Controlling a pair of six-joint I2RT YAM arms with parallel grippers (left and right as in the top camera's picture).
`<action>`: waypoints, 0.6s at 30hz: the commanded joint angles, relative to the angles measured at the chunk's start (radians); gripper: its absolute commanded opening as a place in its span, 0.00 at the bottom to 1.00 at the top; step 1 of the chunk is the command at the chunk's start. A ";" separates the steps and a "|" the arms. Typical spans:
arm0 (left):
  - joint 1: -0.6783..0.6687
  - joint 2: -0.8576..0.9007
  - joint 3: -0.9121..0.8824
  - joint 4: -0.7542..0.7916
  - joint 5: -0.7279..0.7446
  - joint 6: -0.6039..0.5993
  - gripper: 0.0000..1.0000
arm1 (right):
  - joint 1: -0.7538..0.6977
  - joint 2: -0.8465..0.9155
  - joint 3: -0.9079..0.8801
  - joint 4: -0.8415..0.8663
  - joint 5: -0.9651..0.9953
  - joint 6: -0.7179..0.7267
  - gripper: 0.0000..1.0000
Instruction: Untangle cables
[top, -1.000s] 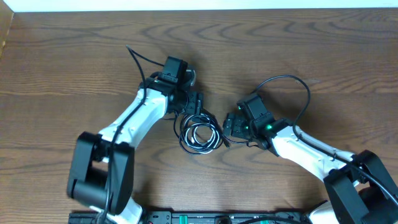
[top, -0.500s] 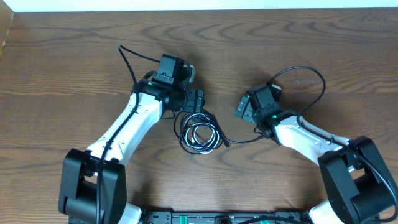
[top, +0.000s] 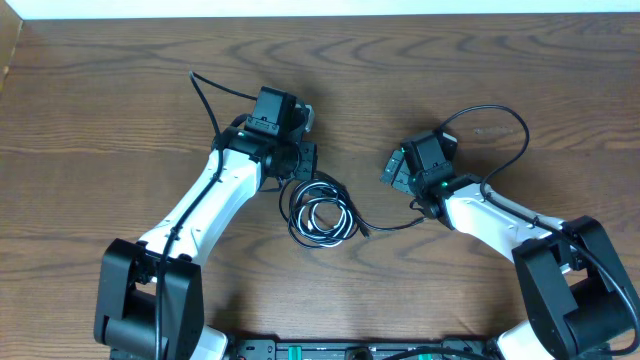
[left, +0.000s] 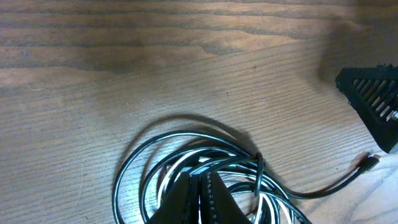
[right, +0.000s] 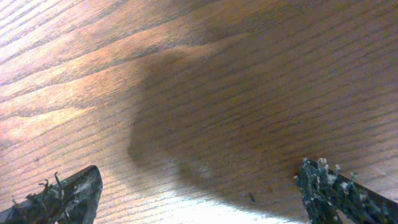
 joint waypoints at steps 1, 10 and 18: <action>0.002 0.001 0.010 -0.007 0.012 -0.011 0.08 | -0.017 0.095 -0.073 -0.040 -0.086 0.053 0.99; 0.002 0.001 0.010 -0.007 0.012 -0.011 0.08 | -0.017 0.095 -0.073 -0.034 -0.074 0.053 0.93; 0.002 0.001 0.010 -0.007 0.011 -0.011 0.08 | -0.017 0.095 -0.084 -0.032 -0.010 0.154 0.12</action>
